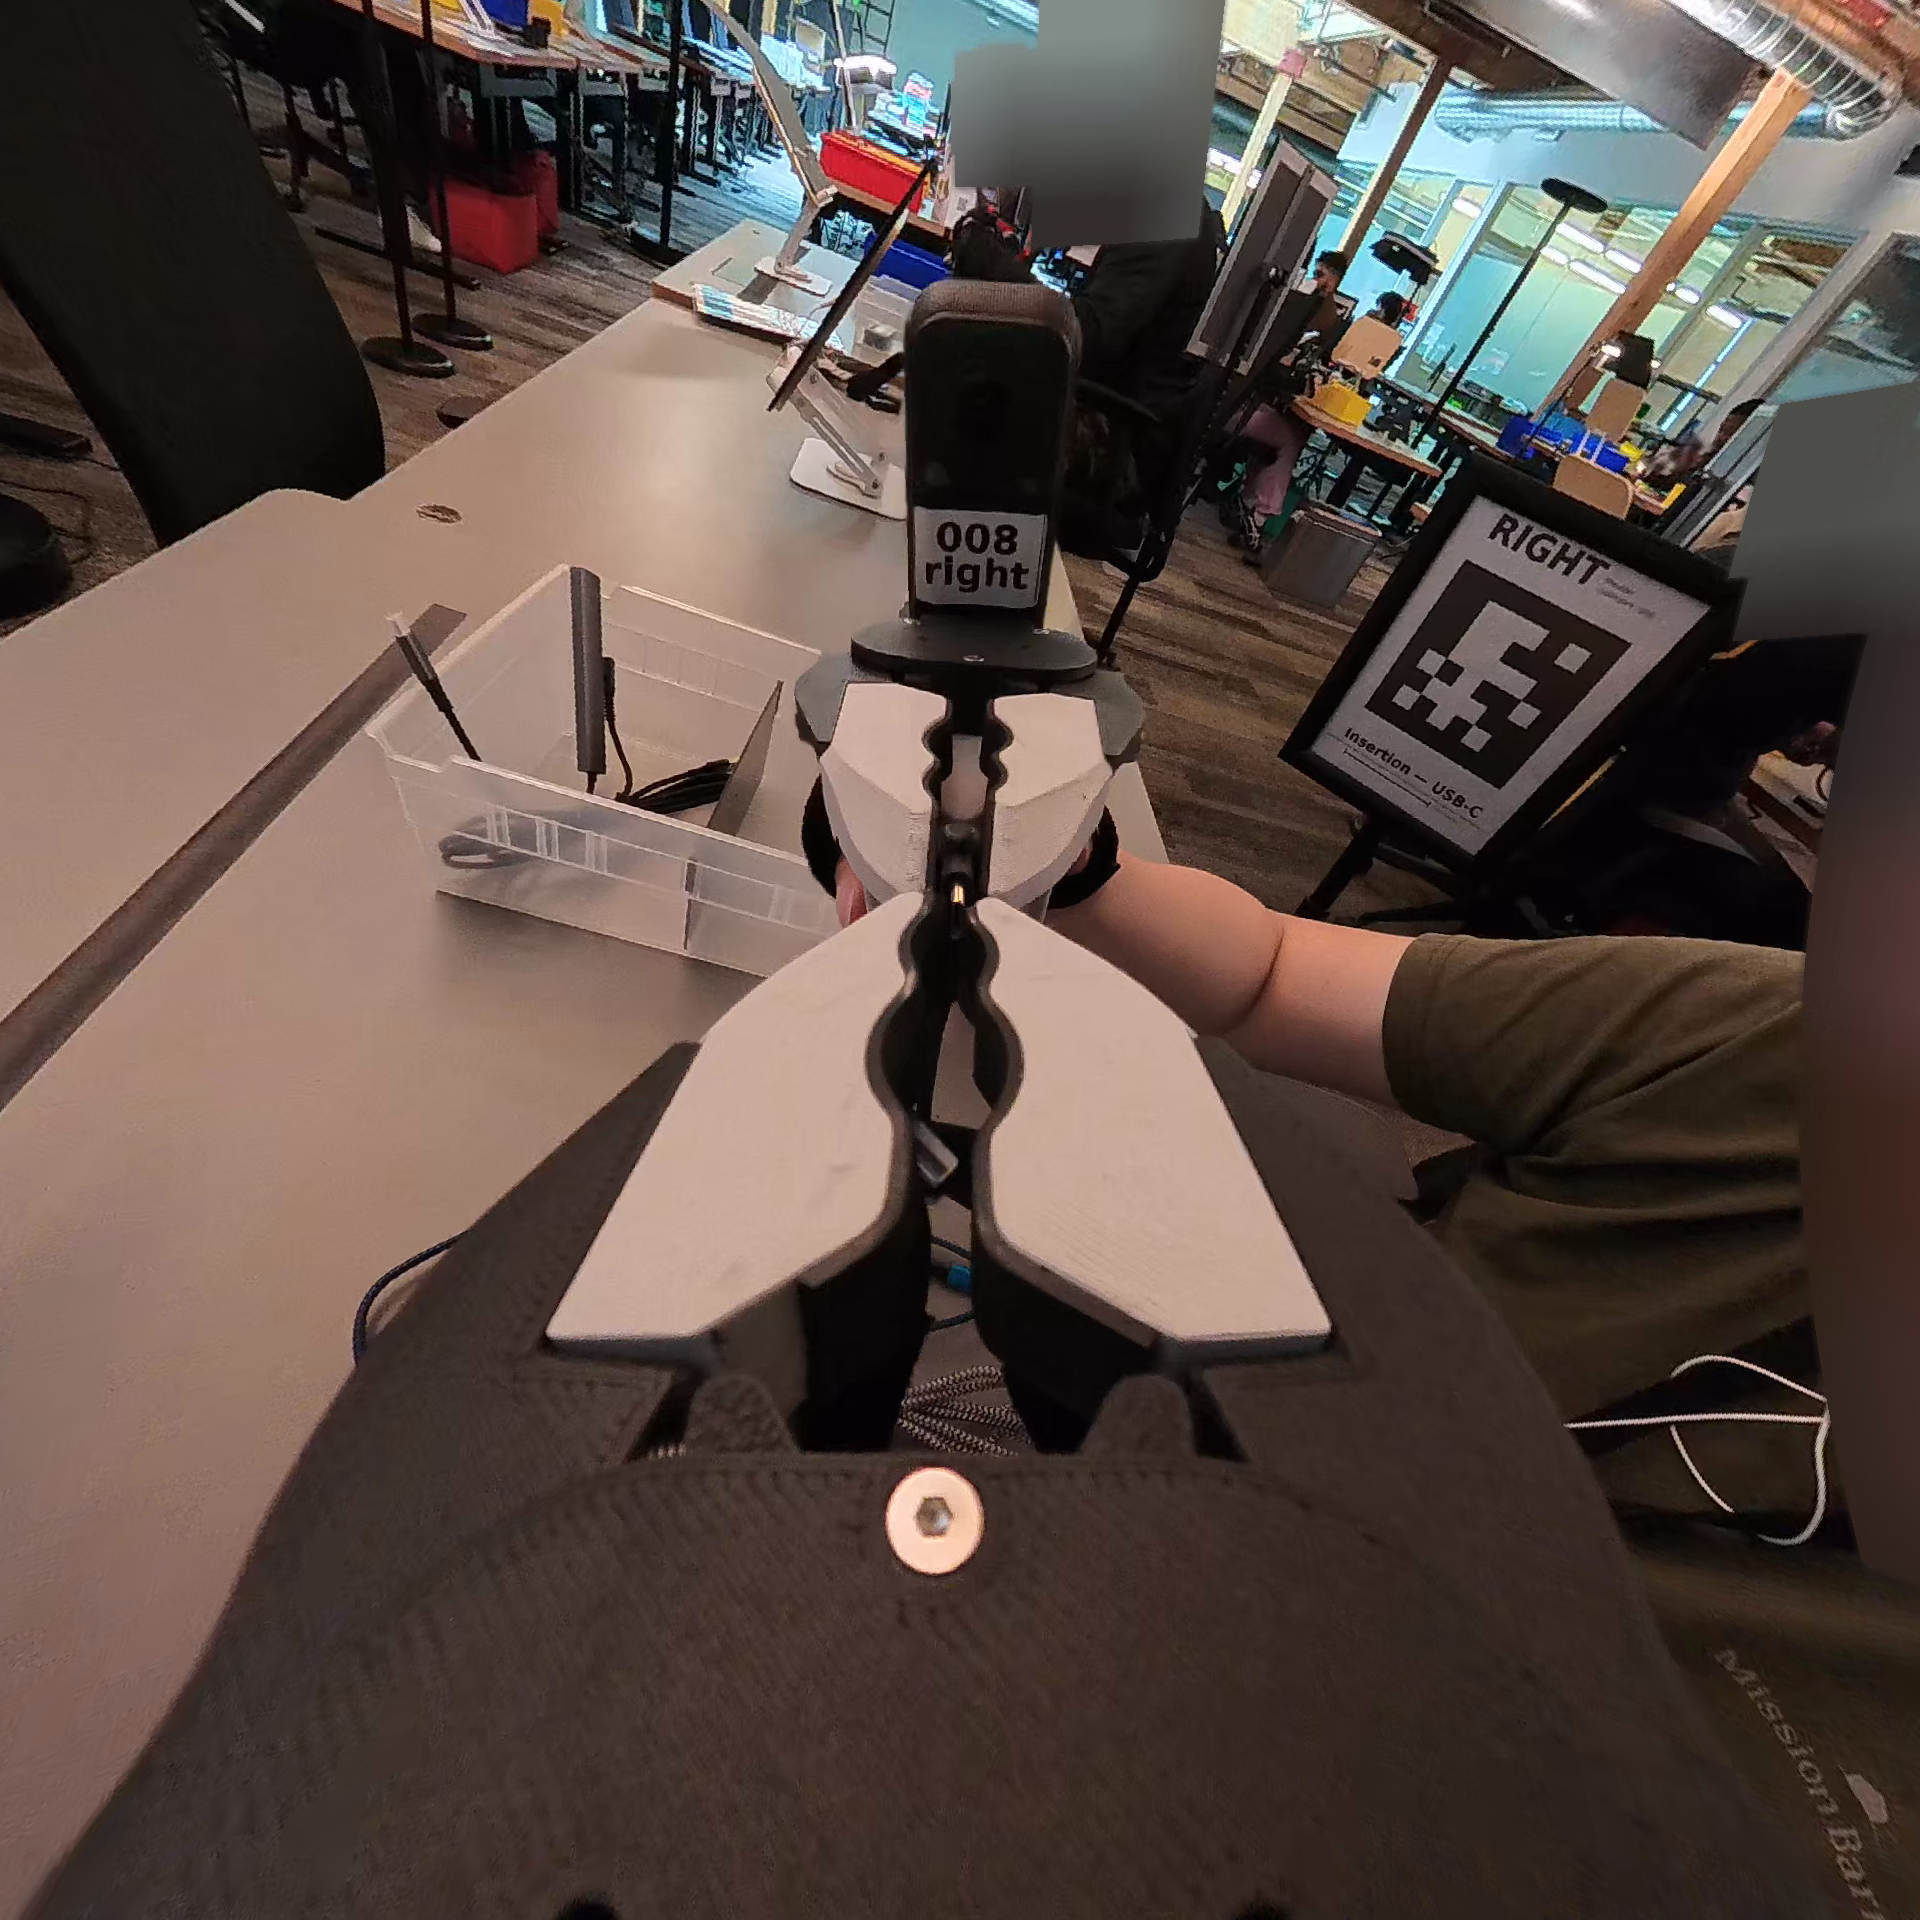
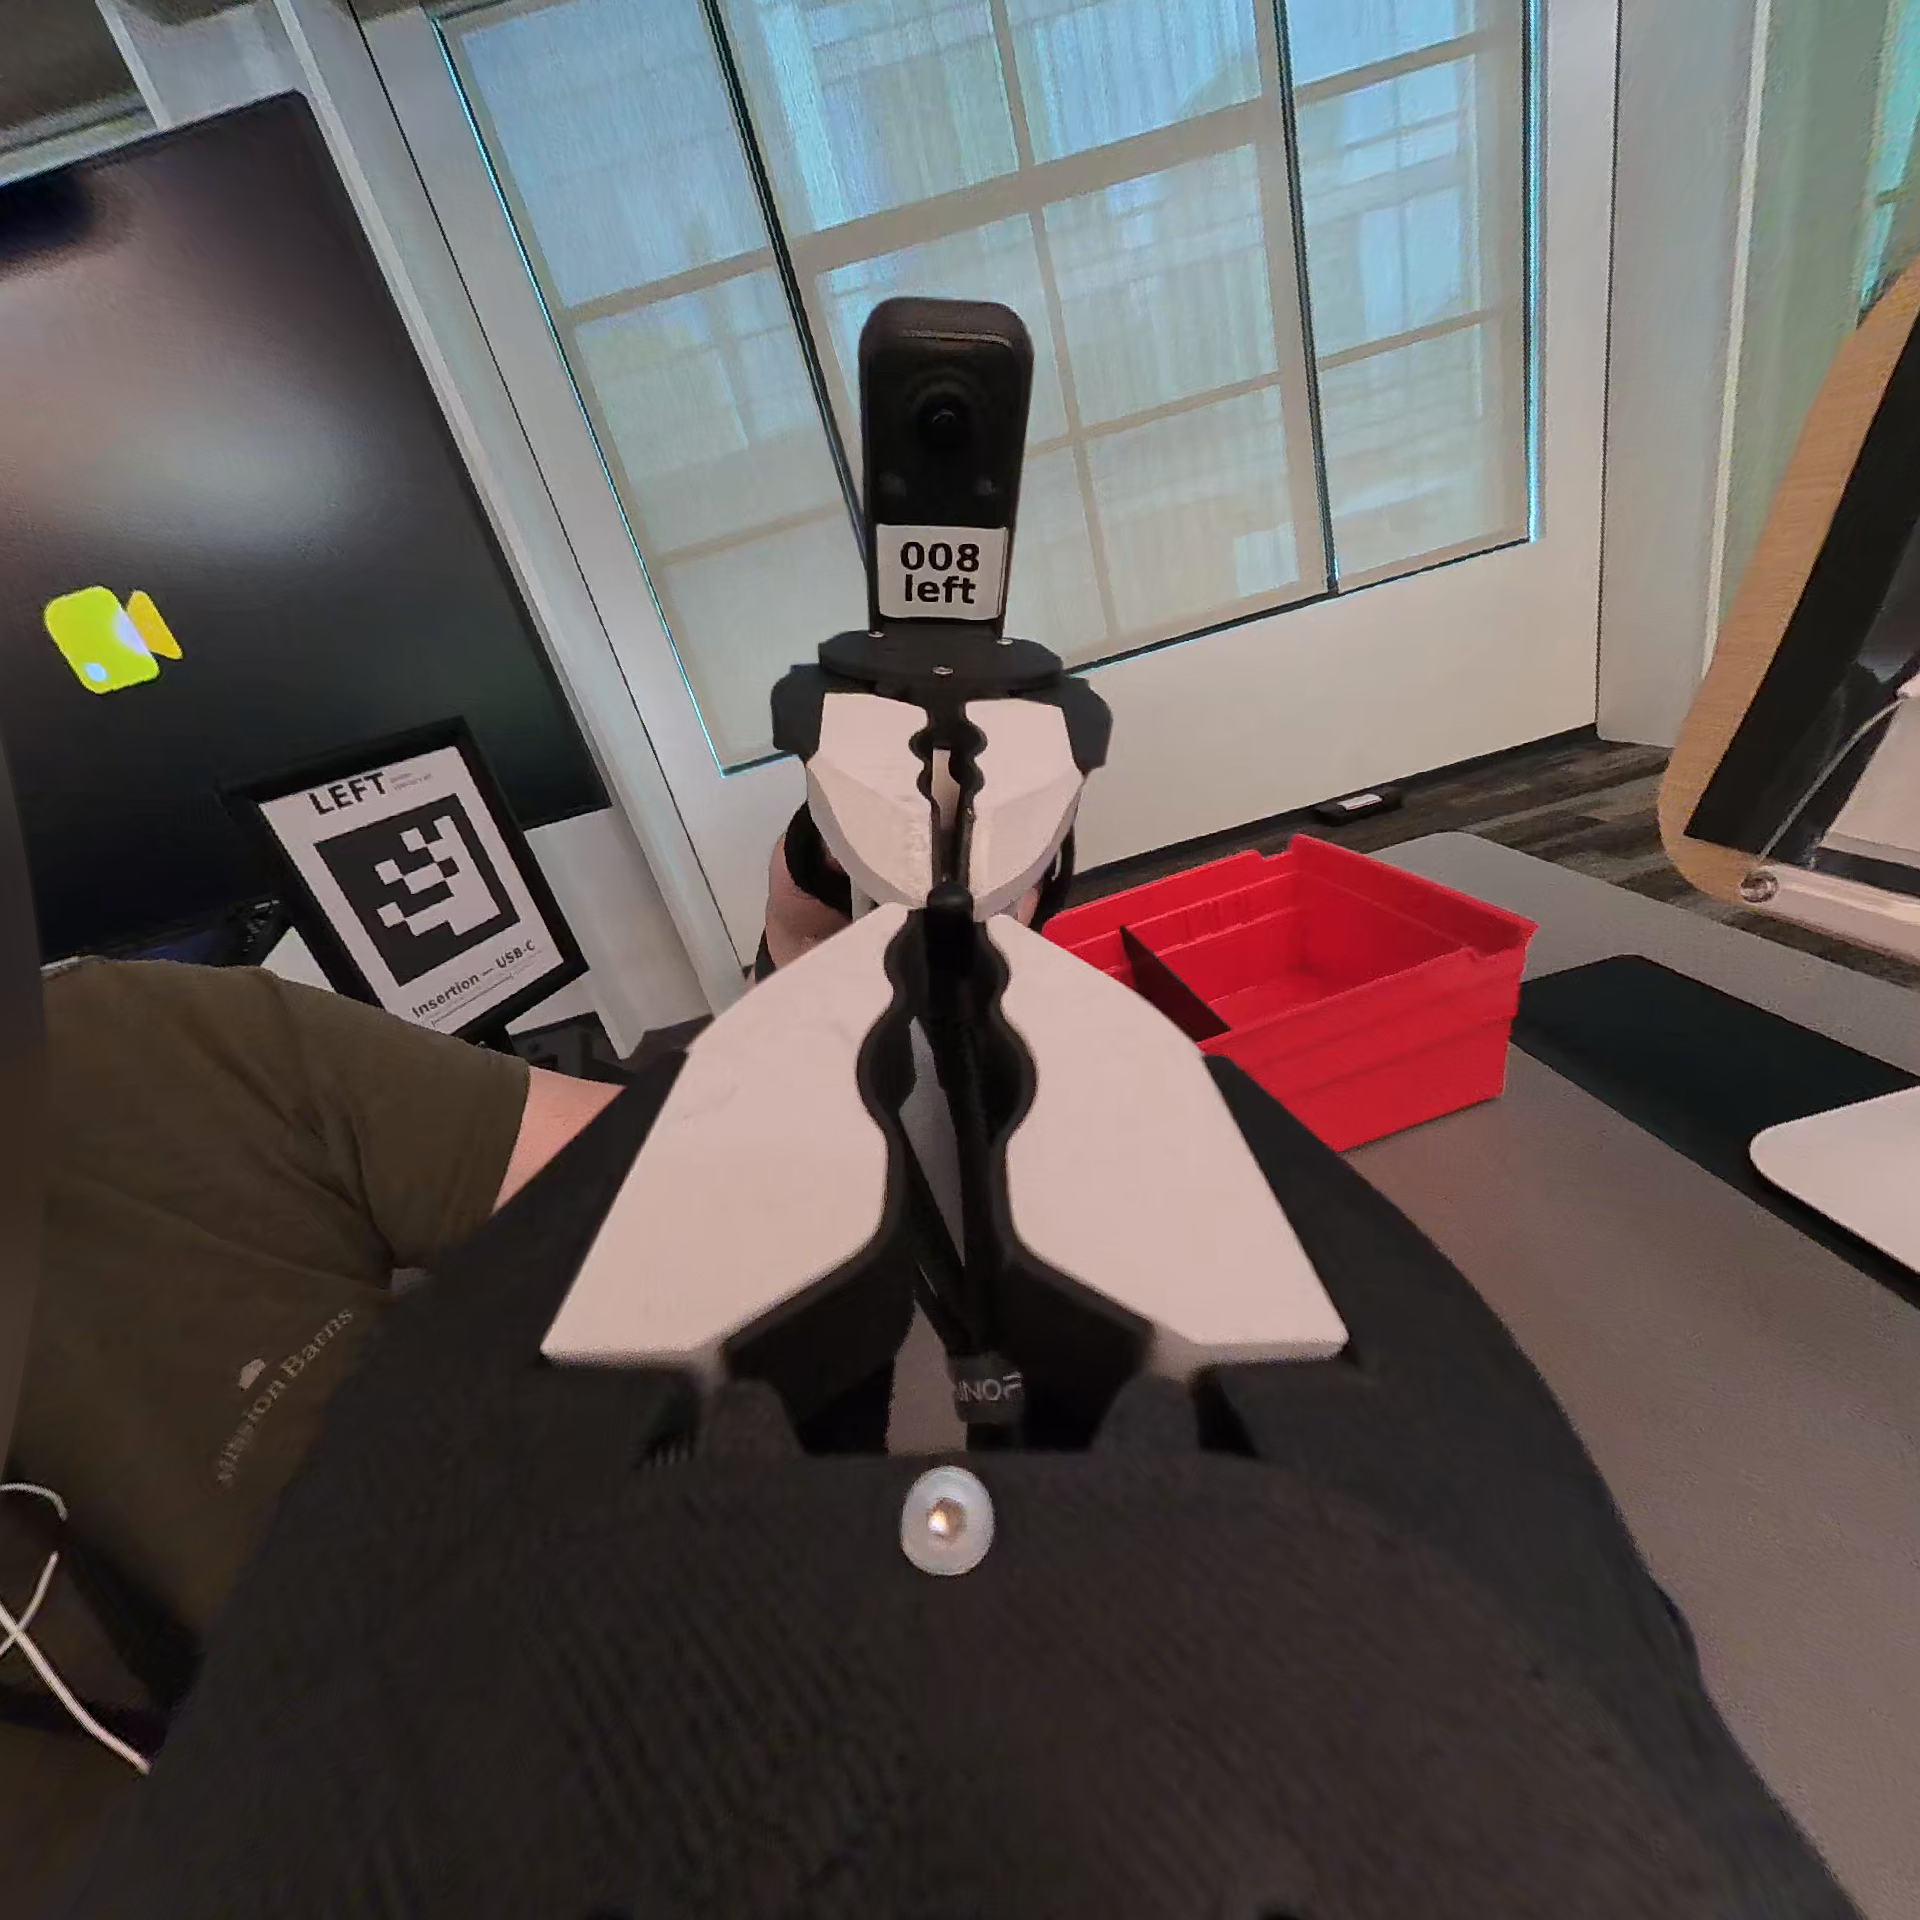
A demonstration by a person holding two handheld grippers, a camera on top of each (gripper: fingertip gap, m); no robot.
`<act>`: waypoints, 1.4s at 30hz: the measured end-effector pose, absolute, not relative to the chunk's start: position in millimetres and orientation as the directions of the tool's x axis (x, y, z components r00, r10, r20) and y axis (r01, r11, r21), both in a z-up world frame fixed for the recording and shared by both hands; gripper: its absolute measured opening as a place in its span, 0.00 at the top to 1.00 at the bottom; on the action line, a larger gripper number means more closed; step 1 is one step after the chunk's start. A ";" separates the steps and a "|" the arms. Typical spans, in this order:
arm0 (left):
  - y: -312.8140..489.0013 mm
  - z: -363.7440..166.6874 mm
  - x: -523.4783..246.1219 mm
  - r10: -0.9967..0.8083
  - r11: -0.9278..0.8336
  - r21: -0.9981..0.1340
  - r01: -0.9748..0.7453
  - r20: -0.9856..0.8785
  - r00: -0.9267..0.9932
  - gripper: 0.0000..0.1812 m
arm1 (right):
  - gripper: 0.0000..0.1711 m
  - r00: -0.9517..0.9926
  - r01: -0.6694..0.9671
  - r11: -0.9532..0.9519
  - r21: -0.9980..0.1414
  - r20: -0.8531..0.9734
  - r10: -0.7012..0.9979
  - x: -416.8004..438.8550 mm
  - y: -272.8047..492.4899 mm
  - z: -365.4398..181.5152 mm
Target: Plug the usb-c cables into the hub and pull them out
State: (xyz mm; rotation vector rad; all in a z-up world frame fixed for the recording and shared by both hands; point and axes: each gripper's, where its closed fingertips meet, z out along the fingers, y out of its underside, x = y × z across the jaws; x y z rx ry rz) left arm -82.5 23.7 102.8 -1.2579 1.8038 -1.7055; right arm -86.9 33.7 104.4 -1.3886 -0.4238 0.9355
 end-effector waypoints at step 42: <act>101.5 -84.0 -51.9 -0.891 -0.166 -0.210 -0.963 0.451 0.055 0.71 | 0.96 0.789 0.057 0.126 -0.990 0.122 0.602 -21.1 -31.0 168.5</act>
